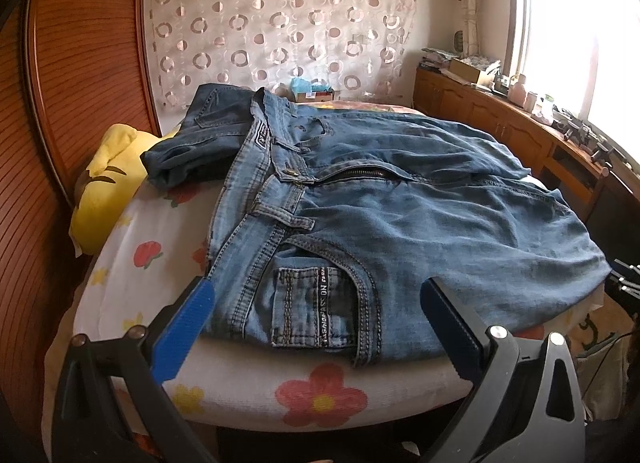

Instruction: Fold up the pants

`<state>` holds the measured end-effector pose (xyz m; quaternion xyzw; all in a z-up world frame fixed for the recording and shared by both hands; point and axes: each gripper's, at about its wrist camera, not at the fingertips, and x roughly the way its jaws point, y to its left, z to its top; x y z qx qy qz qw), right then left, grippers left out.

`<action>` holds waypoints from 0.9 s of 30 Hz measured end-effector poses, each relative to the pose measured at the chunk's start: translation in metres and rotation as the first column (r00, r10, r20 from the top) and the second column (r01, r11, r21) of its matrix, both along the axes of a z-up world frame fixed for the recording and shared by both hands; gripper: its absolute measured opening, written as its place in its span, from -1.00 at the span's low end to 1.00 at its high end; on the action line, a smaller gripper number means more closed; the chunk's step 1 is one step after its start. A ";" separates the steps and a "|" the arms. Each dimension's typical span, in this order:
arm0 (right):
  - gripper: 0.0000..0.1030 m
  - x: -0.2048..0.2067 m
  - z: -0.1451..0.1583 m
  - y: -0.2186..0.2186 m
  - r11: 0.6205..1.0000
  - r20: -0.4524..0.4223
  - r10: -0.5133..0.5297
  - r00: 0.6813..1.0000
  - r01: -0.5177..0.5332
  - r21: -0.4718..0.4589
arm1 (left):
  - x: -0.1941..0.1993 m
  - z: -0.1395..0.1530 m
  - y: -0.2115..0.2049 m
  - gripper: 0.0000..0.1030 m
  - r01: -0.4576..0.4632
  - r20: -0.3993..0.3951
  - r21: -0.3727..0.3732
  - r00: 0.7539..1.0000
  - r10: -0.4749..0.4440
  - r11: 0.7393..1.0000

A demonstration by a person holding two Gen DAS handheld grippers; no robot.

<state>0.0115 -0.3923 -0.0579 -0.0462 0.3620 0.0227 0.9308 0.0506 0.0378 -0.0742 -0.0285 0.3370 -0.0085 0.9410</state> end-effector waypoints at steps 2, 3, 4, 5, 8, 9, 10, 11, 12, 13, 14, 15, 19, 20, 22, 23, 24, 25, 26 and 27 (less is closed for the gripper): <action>0.09 0.000 0.005 0.001 1.000 0.017 0.008 1.000 -0.008 -0.003 | 0.000 -0.001 0.001 1.00 -0.001 -0.001 -0.002 1.000 0.001 1.000; 0.04 0.001 0.006 0.002 1.000 0.018 0.011 1.000 -0.011 -0.006 | 0.000 -0.001 0.000 1.00 -0.001 -0.001 -0.002 1.000 0.001 1.000; -0.01 0.002 0.005 0.003 1.000 0.017 0.011 1.000 -0.011 -0.006 | 0.000 -0.002 0.001 1.00 -0.003 -0.001 -0.004 1.000 0.003 1.000; -0.13 0.003 0.004 0.003 1.000 0.015 0.011 1.000 -0.011 -0.004 | 0.000 -0.003 0.002 1.00 -0.004 -0.004 -0.004 1.000 0.004 1.000; -0.48 0.002 0.006 0.009 1.000 0.032 0.024 0.999 -0.024 -0.005 | 0.000 -0.006 0.004 1.00 -0.012 -0.009 0.000 1.000 0.012 1.000; -0.68 0.000 0.008 0.010 1.000 0.048 0.030 0.998 -0.030 -0.001 | 0.001 -0.006 0.005 1.00 -0.017 -0.010 -0.001 1.000 0.017 1.000; -0.71 -0.002 0.012 0.011 0.999 0.068 0.036 0.997 -0.036 -0.002 | 0.001 -0.006 0.007 1.00 -0.025 -0.011 -0.005 1.000 0.025 1.000; -0.81 -0.003 0.016 0.014 0.999 0.082 0.042 0.996 -0.041 -0.004 | 0.002 -0.007 0.010 1.00 -0.033 -0.012 -0.010 0.999 0.033 0.999; -0.88 -0.004 0.020 0.015 0.999 0.094 0.052 0.994 -0.052 -0.003 | 0.002 -0.007 0.012 1.00 -0.039 -0.014 -0.018 0.999 0.039 0.999; -0.89 -0.003 0.023 0.016 0.998 0.101 0.059 0.993 -0.059 -0.005 | 0.003 -0.008 0.015 1.00 -0.044 -0.015 -0.030 0.999 0.044 0.999; -0.91 -0.001 0.025 0.018 0.998 0.103 0.064 0.993 -0.064 -0.006 | 0.004 -0.009 0.019 1.00 -0.048 -0.018 -0.045 0.999 0.047 0.998; -0.92 0.000 0.027 0.018 0.998 0.109 0.066 0.992 -0.066 -0.004 | 0.005 -0.010 0.022 1.00 -0.051 -0.021 -0.052 0.999 0.050 0.997; -0.93 0.007 0.033 0.020 0.997 0.122 0.072 0.990 -0.072 -0.004 | 0.009 -0.012 0.038 1.00 -0.080 -0.039 -0.057 0.996 0.077 0.995; -0.93 0.009 0.033 0.021 0.997 0.123 0.073 0.990 -0.073 -0.005 | 0.009 -0.013 0.043 1.00 -0.085 -0.043 -0.063 0.996 0.083 0.994; -0.93 0.011 0.034 0.024 0.997 0.123 0.077 0.989 -0.077 -0.006 | 0.010 -0.014 0.054 1.00 -0.102 -0.046 -0.075 0.994 0.099 0.992; -0.93 0.012 0.034 0.025 0.997 0.122 0.079 0.989 -0.079 -0.007 | 0.010 -0.015 0.059 1.00 -0.107 -0.045 -0.082 0.994 0.104 0.991; -0.93 0.013 0.033 0.026 0.997 0.121 0.081 0.989 -0.081 -0.006 | 0.011 -0.016 0.064 1.00 -0.110 -0.044 -0.087 0.993 0.106 0.990; -0.93 0.014 0.033 0.027 0.997 0.121 0.083 0.989 -0.083 -0.005 | 0.012 -0.017 0.068 1.00 -0.116 -0.046 -0.088 0.993 0.112 0.989; -0.93 0.015 0.033 0.028 0.996 0.121 0.085 0.989 -0.085 -0.005 | 0.012 -0.019 0.072 1.00 -0.128 -0.047 -0.083 0.991 0.125 0.988; -0.93 0.015 0.032 0.029 0.996 0.122 0.087 0.989 -0.087 -0.002 | 0.013 -0.020 0.075 1.00 -0.134 -0.047 -0.082 0.990 0.130 0.988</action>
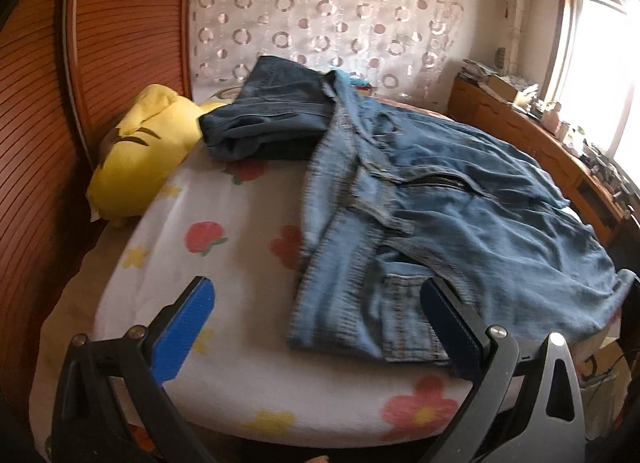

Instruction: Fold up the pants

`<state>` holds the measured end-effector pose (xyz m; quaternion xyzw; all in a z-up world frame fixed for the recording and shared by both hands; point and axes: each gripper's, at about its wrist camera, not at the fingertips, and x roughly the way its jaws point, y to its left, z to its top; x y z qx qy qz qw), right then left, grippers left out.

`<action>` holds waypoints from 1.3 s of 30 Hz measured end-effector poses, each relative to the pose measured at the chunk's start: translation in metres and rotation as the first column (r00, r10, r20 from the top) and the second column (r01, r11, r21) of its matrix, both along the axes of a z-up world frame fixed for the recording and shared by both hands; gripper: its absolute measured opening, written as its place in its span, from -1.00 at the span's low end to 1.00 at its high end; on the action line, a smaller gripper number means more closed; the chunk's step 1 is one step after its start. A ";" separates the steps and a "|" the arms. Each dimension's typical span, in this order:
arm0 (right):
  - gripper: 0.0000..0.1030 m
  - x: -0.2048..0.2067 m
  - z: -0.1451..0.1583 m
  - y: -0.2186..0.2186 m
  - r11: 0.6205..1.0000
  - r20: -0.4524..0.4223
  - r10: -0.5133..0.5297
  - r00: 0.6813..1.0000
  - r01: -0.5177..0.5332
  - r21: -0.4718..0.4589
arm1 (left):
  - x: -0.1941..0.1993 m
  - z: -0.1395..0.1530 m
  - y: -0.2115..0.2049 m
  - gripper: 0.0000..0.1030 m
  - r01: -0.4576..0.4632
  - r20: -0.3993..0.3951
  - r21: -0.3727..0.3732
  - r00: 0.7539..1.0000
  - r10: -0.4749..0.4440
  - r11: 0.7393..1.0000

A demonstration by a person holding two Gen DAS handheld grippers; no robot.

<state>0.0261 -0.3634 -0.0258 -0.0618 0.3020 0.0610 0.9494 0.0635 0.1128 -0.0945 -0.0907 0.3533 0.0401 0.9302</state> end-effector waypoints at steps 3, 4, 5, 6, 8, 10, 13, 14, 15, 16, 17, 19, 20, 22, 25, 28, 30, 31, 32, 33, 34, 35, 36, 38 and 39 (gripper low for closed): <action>-0.93 0.001 -0.001 0.001 1.000 -0.004 0.003 1.000 -0.003 -0.002 | 0.002 -0.008 0.008 0.87 0.001 -0.013 -0.005 1.000 -0.001 1.000; -0.93 0.001 -0.001 0.001 1.000 -0.002 0.003 1.000 -0.003 -0.004 | 0.002 -0.010 0.009 0.84 0.005 -0.018 -0.009 1.000 -0.005 1.000; -0.93 0.001 -0.001 0.001 1.000 -0.003 0.004 1.000 -0.004 -0.007 | 0.002 -0.013 0.010 0.75 0.010 -0.025 -0.013 1.000 -0.010 1.000; -0.93 0.003 -0.002 0.002 1.000 -0.004 0.004 1.000 -0.004 -0.007 | 0.002 -0.017 0.011 0.61 0.013 -0.036 -0.021 0.999 -0.014 1.000; -0.93 0.003 -0.002 0.002 1.000 -0.004 0.004 1.000 -0.004 -0.007 | 0.004 -0.022 0.013 0.34 0.016 -0.052 -0.028 0.998 -0.017 0.999; -0.93 0.004 -0.003 0.003 1.000 -0.004 0.004 1.000 -0.004 -0.007 | 0.005 -0.027 0.014 0.19 0.027 -0.069 -0.041 0.997 -0.030 0.999; -0.93 0.004 -0.003 0.003 1.000 -0.005 0.004 1.000 -0.004 -0.007 | 0.004 -0.028 0.010 0.18 0.034 -0.067 -0.022 0.997 -0.036 0.999; -0.93 0.004 -0.003 0.004 1.000 -0.005 0.005 1.000 -0.005 -0.008 | 0.005 -0.028 0.010 0.18 0.036 -0.069 -0.017 0.997 -0.037 0.999; -0.93 0.005 -0.003 0.004 1.000 -0.005 0.005 1.000 -0.005 -0.010 | 0.005 -0.029 0.009 0.18 0.038 -0.071 -0.010 0.997 -0.038 0.999; -0.93 0.004 -0.003 0.003 1.000 -0.005 0.005 1.000 -0.005 -0.009 | 0.005 -0.029 0.008 0.18 0.041 -0.073 0.000 0.996 -0.041 0.999; -0.93 0.004 -0.003 0.003 1.000 -0.005 0.005 1.000 -0.005 -0.008 | 0.005 -0.029 0.007 0.18 0.044 -0.073 0.002 0.996 -0.044 0.999; -0.93 0.004 -0.003 0.004 1.000 -0.004 0.006 1.000 -0.006 -0.008 | 0.003 -0.028 0.006 -0.03 0.063 -0.068 -0.017 0.996 -0.064 0.998; -0.94 0.005 -0.003 0.004 1.000 -0.006 0.005 1.000 -0.005 -0.008 | 0.003 -0.027 0.006 -0.33 0.082 -0.066 -0.045 0.994 -0.085 0.996; -0.95 0.005 -0.003 0.005 1.000 -0.007 0.007 1.000 -0.007 -0.010 | 0.002 -0.025 0.004 -0.43 0.093 -0.062 -0.063 0.993 -0.096 0.994; -0.95 0.005 -0.004 0.005 1.000 -0.006 0.006 1.000 -0.006 -0.008 | 0.004 -0.026 0.002 -0.44 0.091 -0.066 -0.049 0.993 -0.094 0.995; -0.95 0.006 -0.003 0.005 1.000 -0.005 0.009 1.000 -0.009 -0.010 | 0.005 -0.026 0.005 -0.43 0.083 -0.065 -0.055 0.994 -0.087 0.995; -0.95 0.006 -0.003 0.006 1.000 -0.006 0.009 1.000 -0.009 -0.010 | 0.004 -0.026 0.001 -0.54 0.095 -0.063 -0.024 0.993 -0.096 0.995; -0.95 0.006 -0.003 0.006 1.000 -0.005 0.010 1.000 -0.010 -0.010 | 0.004 -0.025 -0.002 -0.67 0.106 -0.057 -0.011 0.993 -0.107 0.994; -0.96 0.006 -0.002 0.006 1.000 -0.005 0.007 1.000 -0.007 -0.008 | 0.002 -0.023 -0.004 -0.98 0.109 -0.051 -0.006 0.993 -0.110 0.994; -0.97 0.006 -0.002 0.006 1.000 -0.001 0.005 1.000 -0.005 -0.008 | 0.001 -0.020 -0.006 -0.99 0.115 -0.044 0.000 0.992 -0.115 0.993; -0.98 0.007 -0.001 0.006 1.000 0.010 -0.010 1.000 0.010 -0.018 | 0.000 -0.017 -0.007 -0.99 0.124 -0.036 0.004 0.992 -0.124 0.992; -1.00 0.008 0.003 0.004 1.000 0.016 -0.020 1.000 0.021 -0.023 | -0.001 -0.013 -0.007 -0.99 0.129 -0.027 0.002 0.991 -0.129 0.992; -1.00 0.010 0.007 0.005 1.000 0.020 -0.018 1.000 0.018 -0.017 | -0.002 -0.009 -0.006 -1.00 0.129 -0.015 -0.006 0.991 -0.129 0.992; -1.00 0.014 0.018 0.005 0.999 0.039 -0.004 0.999 0.005 -0.033 | -0.004 0.004 -0.005 -1.00 0.135 0.009 0.007 0.991 -0.135 0.991; -1.00 0.016 0.025 0.009 0.999 0.059 0.009 0.998 -0.006 -0.054 | -0.004 0.009 -0.005 -1.00 0.136 0.021 0.015 0.990 -0.136 0.991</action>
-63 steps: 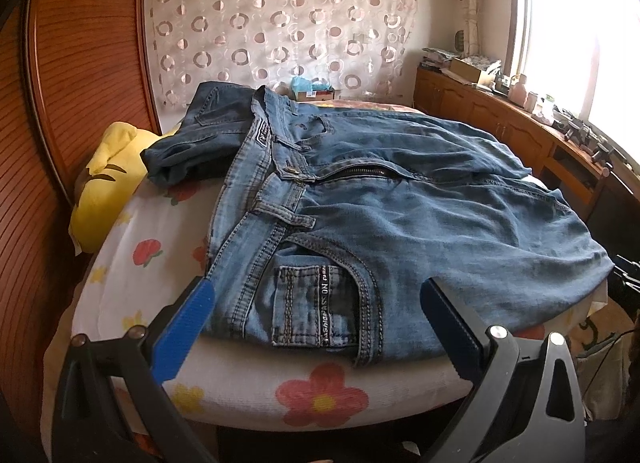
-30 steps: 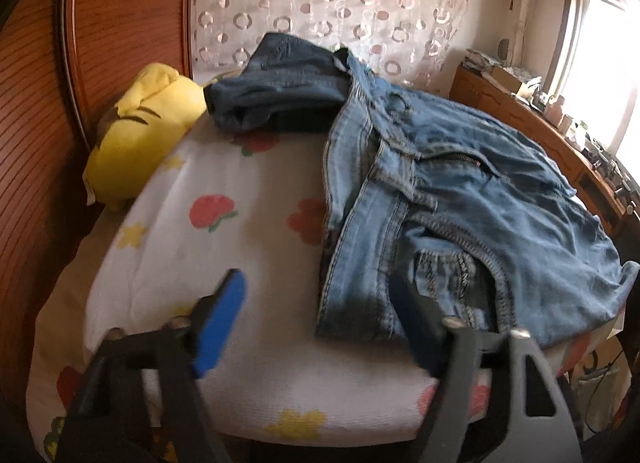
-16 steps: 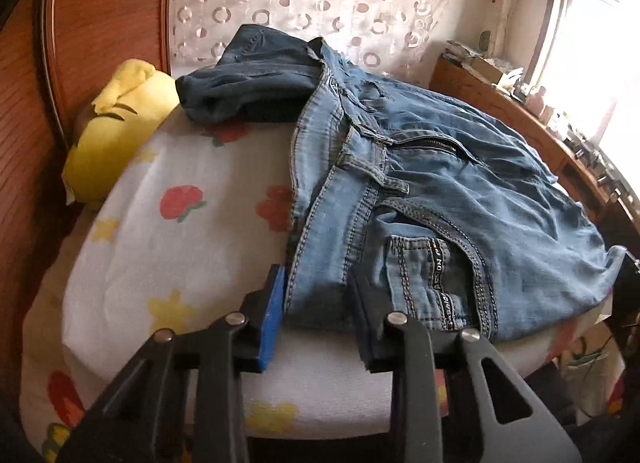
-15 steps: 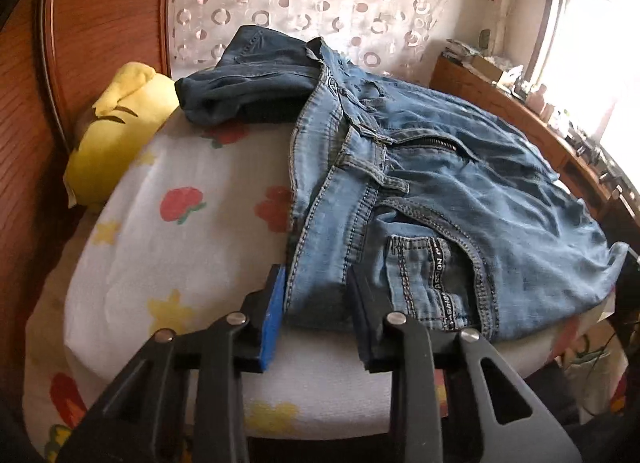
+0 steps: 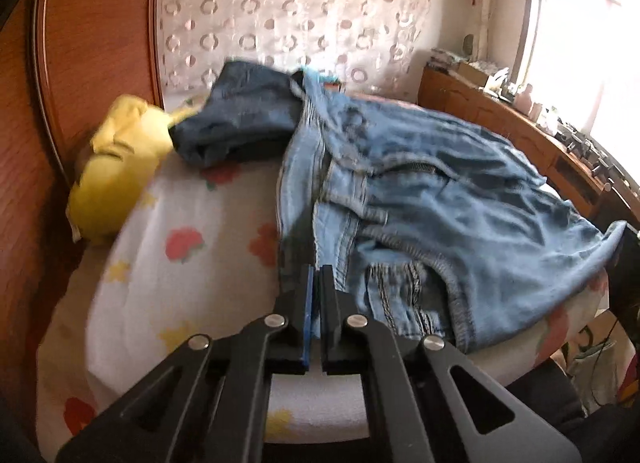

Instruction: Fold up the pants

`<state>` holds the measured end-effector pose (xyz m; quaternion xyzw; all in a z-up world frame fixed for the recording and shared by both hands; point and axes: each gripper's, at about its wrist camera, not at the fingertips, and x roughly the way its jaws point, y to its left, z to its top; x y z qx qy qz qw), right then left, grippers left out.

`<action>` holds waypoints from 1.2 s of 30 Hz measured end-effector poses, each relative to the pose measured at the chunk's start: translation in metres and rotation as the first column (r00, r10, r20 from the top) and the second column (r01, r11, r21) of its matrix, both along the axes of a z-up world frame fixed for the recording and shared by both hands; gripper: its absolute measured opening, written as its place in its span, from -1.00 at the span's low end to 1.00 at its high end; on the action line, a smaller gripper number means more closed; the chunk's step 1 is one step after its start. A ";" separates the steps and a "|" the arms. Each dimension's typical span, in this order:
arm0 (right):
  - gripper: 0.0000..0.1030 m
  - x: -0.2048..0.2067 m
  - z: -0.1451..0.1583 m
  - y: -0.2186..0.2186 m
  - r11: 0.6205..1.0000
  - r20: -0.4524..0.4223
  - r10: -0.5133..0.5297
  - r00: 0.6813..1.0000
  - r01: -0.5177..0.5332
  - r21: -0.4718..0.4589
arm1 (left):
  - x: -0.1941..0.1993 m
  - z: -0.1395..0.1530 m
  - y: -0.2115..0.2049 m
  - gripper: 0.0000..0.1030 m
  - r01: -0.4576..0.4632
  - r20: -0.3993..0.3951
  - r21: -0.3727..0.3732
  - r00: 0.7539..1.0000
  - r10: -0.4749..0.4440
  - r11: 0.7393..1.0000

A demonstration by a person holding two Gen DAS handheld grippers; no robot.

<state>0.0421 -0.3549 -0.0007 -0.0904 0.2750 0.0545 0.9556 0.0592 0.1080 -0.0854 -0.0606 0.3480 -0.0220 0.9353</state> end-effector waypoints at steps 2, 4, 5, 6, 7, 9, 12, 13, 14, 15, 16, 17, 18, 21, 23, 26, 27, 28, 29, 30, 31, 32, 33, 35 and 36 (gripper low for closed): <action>-1.00 0.005 0.013 0.002 1.000 0.024 0.015 1.000 -0.015 -0.018 | -0.001 0.015 -0.001 -1.00 0.006 0.032 0.008 0.999 -0.006 1.000; -1.00 0.010 0.026 0.005 0.999 0.049 0.028 0.998 -0.026 -0.038 | 0.000 0.026 -0.003 -1.00 0.018 0.053 0.020 0.998 -0.019 1.000; -1.00 0.013 0.031 0.006 0.998 0.062 0.033 0.998 -0.030 -0.048 | 0.000 0.032 -0.003 -1.00 0.020 0.066 0.018 0.998 -0.021 1.000; -1.00 0.016 0.037 0.007 0.998 0.076 0.035 0.996 -0.031 -0.057 | 0.000 0.036 -0.003 -1.00 0.021 0.075 0.017 0.997 -0.022 1.000; -1.00 0.020 0.043 0.009 0.997 0.089 0.038 0.995 -0.032 -0.066 | 0.001 0.041 -0.004 -1.00 0.021 0.087 0.020 0.996 -0.023 1.000; -1.00 0.025 0.054 0.009 0.996 0.113 0.042 0.993 -0.033 -0.082 | 0.006 0.053 -0.004 -1.00 0.021 0.108 0.034 0.994 -0.024 0.999; -1.00 0.035 0.072 0.011 0.993 0.144 0.049 0.988 -0.033 -0.115 | 0.012 0.069 -0.004 -1.00 0.021 0.141 0.051 0.990 -0.028 0.998; -1.00 0.039 0.080 0.010 0.992 0.159 0.049 0.986 -0.029 -0.124 | 0.014 0.074 -0.004 -1.00 0.021 0.151 0.057 0.988 -0.029 0.998; -1.00 0.041 0.084 0.010 0.991 0.168 0.049 0.985 -0.027 -0.127 | 0.016 0.080 -0.005 -1.00 0.022 0.163 0.065 0.986 -0.033 0.998; -1.00 0.044 0.089 0.009 0.991 0.178 0.049 0.983 -0.026 -0.133 | 0.018 0.086 -0.006 -1.00 0.024 0.176 0.071 0.984 -0.036 0.997; -1.00 0.048 0.093 0.008 0.990 0.186 0.050 0.981 -0.024 -0.138 | 0.020 0.089 -0.007 -1.00 0.025 0.182 0.076 0.983 -0.039 0.997; -1.00 0.052 0.095 0.007 0.989 0.191 0.050 0.980 -0.022 -0.144 | 0.023 0.093 -0.008 -1.00 0.027 0.188 0.083 0.981 -0.043 0.996; -1.00 0.055 0.097 0.008 0.989 0.192 0.050 0.980 -0.022 -0.147 | 0.025 0.095 -0.009 -1.00 0.027 0.193 0.090 0.980 -0.044 0.996; -1.00 0.070 0.093 0.006 0.988 0.182 0.048 0.982 -0.020 -0.155 | 0.037 0.098 -0.011 -1.00 0.031 0.195 0.099 0.980 -0.050 0.995; -1.00 0.078 0.088 0.006 0.988 0.173 0.043 0.984 -0.016 -0.152 | 0.046 0.098 -0.010 -1.00 0.030 0.192 0.102 0.980 -0.049 0.994; -1.00 0.094 0.087 0.003 0.990 0.165 0.031 0.986 -0.008 -0.139 | 0.060 0.102 -0.009 -1.00 0.022 0.195 0.102 0.980 -0.042 0.995; -1.00 0.098 0.088 0.002 0.991 0.161 0.029 0.986 -0.007 -0.133 | 0.063 0.104 -0.009 -1.00 0.021 0.197 0.106 0.979 -0.042 0.994; -1.00 0.105 0.088 0.001 0.992 0.159 0.027 0.987 -0.006 -0.129 | 0.068 0.106 -0.009 -1.00 0.019 0.200 0.114 0.979 -0.042 0.993; -1.00 0.112 0.090 0.001 0.992 0.156 0.026 0.987 -0.006 -0.126 | 0.075 0.109 -0.008 -1.00 0.014 0.202 0.120 0.979 -0.038 0.993; -1.00 0.121 0.091 0.000 0.992 0.157 0.026 0.987 -0.006 -0.124 | 0.080 0.111 -0.008 -1.00 0.011 0.203 0.122 0.978 -0.036 0.992; -1.00 0.126 0.091 0.000 0.992 0.158 0.025 0.987 -0.005 -0.123 | 0.088 0.113 -0.007 -1.00 0.008 0.203 0.125 0.979 -0.034 0.992; -1.00 0.132 0.090 0.001 0.993 0.160 0.024 0.987 -0.004 -0.121 | 0.094 0.114 -0.006 -1.00 0.007 0.203 0.128 0.979 -0.033 0.992; -1.00 0.141 0.090 0.002 0.993 0.159 0.024 0.987 -0.005 -0.119 | 0.101 0.115 -0.006 -1.00 0.004 0.202 0.133 0.979 -0.031 0.991; -1.00 0.154 0.088 0.002 0.993 0.156 0.026 0.987 -0.006 -0.122 | 0.115 0.115 -0.005 -1.00 0.000 0.197 0.141 0.980 -0.028 0.990; -1.00 0.163 0.085 0.003 0.992 0.150 0.028 0.988 -0.009 -0.123 | 0.122 0.114 -0.005 -1.00 0.000 0.193 0.143 0.981 -0.028 0.990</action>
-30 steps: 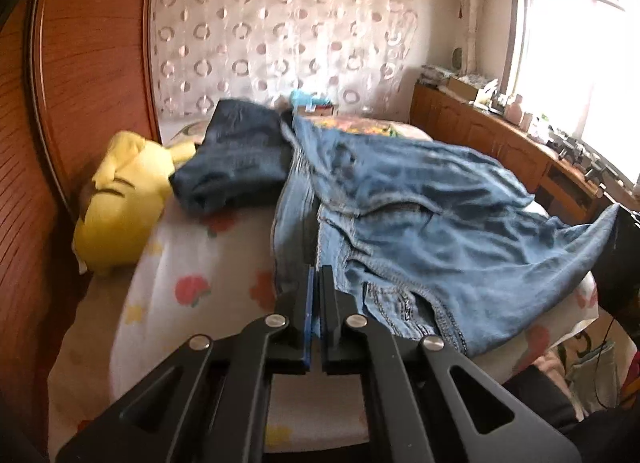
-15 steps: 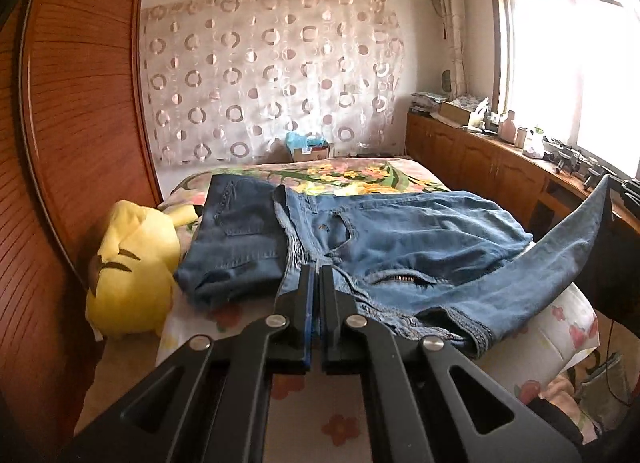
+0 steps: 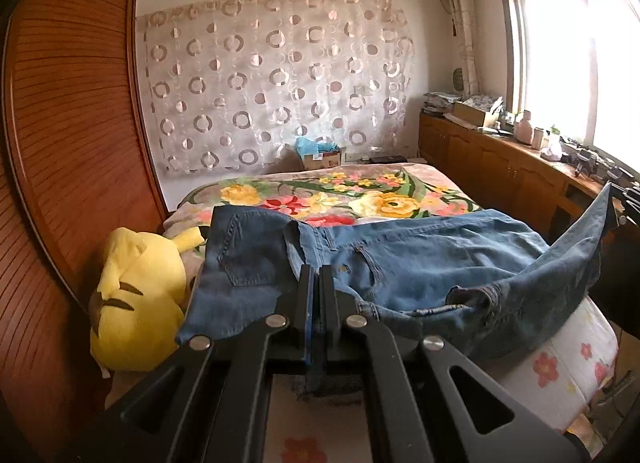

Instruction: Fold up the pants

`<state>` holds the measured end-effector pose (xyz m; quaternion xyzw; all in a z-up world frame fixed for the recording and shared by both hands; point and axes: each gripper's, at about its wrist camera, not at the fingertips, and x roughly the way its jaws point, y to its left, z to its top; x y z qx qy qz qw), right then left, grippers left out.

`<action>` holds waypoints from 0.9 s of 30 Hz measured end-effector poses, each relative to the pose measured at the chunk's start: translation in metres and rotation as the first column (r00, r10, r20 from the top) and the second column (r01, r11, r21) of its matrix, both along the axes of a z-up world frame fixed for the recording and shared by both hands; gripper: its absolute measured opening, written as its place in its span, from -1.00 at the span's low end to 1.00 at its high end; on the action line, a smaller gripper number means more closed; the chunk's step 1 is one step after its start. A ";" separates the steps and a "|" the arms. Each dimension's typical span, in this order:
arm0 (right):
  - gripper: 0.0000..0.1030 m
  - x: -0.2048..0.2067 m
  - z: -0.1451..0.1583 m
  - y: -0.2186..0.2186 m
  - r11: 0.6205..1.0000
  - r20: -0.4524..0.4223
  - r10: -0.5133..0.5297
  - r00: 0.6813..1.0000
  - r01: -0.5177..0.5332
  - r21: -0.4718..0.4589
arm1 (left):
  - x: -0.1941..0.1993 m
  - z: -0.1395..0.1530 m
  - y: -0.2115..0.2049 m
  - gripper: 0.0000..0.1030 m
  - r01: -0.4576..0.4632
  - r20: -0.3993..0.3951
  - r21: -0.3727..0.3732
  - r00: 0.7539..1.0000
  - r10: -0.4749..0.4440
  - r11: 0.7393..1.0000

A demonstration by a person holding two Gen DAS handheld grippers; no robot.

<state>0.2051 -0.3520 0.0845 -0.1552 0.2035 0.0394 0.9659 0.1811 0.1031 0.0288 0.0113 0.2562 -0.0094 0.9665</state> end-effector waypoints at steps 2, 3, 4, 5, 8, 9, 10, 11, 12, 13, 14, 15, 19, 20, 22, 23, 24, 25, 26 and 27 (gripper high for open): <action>-1.00 0.014 -0.006 0.002 1.000 -0.017 0.005 1.000 -0.005 0.000 | 0.014 -0.004 0.002 -1.00 -0.006 -0.010 0.001 1.000 0.006 1.000; -1.00 0.020 -0.008 0.002 1.000 -0.026 0.008 1.000 -0.008 0.002 | 0.021 -0.006 0.003 -1.00 -0.009 -0.019 -0.002 1.000 0.009 1.000; -1.00 0.028 -0.010 0.003 1.000 -0.032 0.012 0.999 -0.012 0.007 | 0.031 -0.011 0.005 -1.00 -0.014 -0.029 -0.009 0.999 0.013 1.000; -1.00 0.034 -0.011 0.004 1.000 -0.037 0.016 0.999 -0.016 0.010 | 0.038 -0.013 0.009 -1.00 -0.017 -0.032 -0.015 0.999 0.017 1.000; -1.00 0.055 -0.017 0.007 1.000 -0.046 0.021 0.999 -0.021 0.003 | 0.061 -0.022 0.014 -1.00 -0.027 -0.052 -0.026 0.998 0.026 0.999; -1.00 0.061 -0.017 0.008 1.000 -0.047 0.022 0.999 -0.022 -0.001 | 0.067 -0.022 0.015 -1.00 -0.030 -0.051 -0.023 0.998 0.029 0.999; -1.00 0.066 -0.018 0.006 1.000 -0.047 0.021 0.999 -0.022 -0.003 | 0.073 -0.022 0.014 -1.00 -0.033 -0.046 -0.015 0.998 0.033 0.999; -1.00 0.071 -0.018 0.007 1.000 -0.043 0.019 0.999 -0.019 -0.009 | 0.078 -0.020 0.013 -1.00 -0.034 -0.043 -0.009 0.999 0.034 0.999; -1.00 0.076 -0.019 0.007 1.000 -0.041 0.017 0.999 -0.018 -0.013 | 0.084 -0.018 0.012 -1.00 -0.035 -0.037 -0.001 0.999 0.035 0.999; -1.00 0.082 -0.017 0.007 1.000 -0.038 0.015 0.999 -0.016 -0.016 | 0.090 -0.015 0.011 -1.00 -0.037 -0.028 0.005 0.999 0.037 0.999; -1.00 0.087 -0.016 0.006 1.000 -0.035 0.012 0.999 -0.013 -0.018 | 0.098 -0.011 0.011 -1.00 -0.037 -0.024 0.011 0.999 0.037 0.999; -1.00 0.094 -0.013 0.005 1.000 -0.028 0.006 1.000 -0.006 -0.018 | 0.105 -0.008 0.010 -1.00 -0.038 -0.018 0.020 0.999 0.038 0.999; -1.00 0.118 -0.005 0.008 1.000 -0.014 -0.008 1.000 0.008 -0.027 | 0.140 0.003 0.008 -1.00 -0.038 -0.008 0.040 0.999 0.039 0.998; -1.00 0.127 -0.004 0.010 0.999 -0.009 -0.013 1.000 0.013 -0.037 | 0.147 0.004 0.009 -1.00 -0.040 -0.005 0.040 0.999 0.040 0.998; -1.00 0.143 -0.002 0.013 0.998 -0.006 -0.022 1.000 0.022 -0.051 | 0.163 0.004 0.011 -1.00 -0.039 -0.013 0.028 0.999 0.040 0.999; -1.00 0.151 -0.002 0.013 0.998 -0.007 -0.028 1.000 0.028 -0.057 | 0.169 0.004 0.013 -1.00 -0.041 -0.014 0.020 0.999 0.041 0.999; -1.00 0.159 -0.003 0.015 0.997 -0.012 -0.034 0.999 0.034 -0.063 | 0.175 0.003 0.014 -1.00 -0.043 -0.020 0.017 0.999 0.043 0.999; -1.00 0.168 -0.005 0.017 0.997 -0.017 -0.042 0.999 0.040 -0.073 | 0.184 0.001 0.016 -1.00 -0.045 -0.028 0.018 0.999 0.046 0.999; -1.00 0.174 -0.009 0.018 0.996 -0.025 -0.048 0.999 0.046 -0.080 | 0.189 -0.002 0.018 -1.00 -0.049 -0.037 0.013 0.998 0.050 0.999; -1.00 0.184 -0.016 0.019 0.995 -0.048 -0.053 0.997 0.049 -0.085 | 0.194 -0.005 0.019 -1.00 -0.052 -0.049 0.008 0.997 0.053 0.999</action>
